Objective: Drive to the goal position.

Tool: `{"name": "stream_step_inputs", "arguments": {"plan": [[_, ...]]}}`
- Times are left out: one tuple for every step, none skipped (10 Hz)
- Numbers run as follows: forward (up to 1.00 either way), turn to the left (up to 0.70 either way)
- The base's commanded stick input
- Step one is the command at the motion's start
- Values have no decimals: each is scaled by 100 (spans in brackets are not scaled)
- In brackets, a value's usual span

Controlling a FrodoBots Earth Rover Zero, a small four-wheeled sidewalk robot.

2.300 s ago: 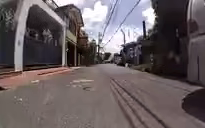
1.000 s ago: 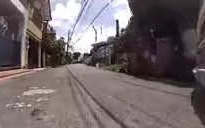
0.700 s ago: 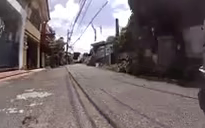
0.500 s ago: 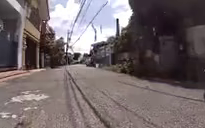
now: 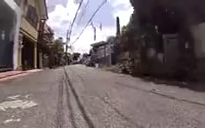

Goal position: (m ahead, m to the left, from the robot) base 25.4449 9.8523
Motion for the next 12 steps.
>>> {"name": "stream_step_inputs", "arguments": {"plan": [[70,0],[70,0],[70,0],[70,0],[70,0],[70,0],[70,0],[70,0],[70,0],[70,0],[70,0],[70,0]]}}
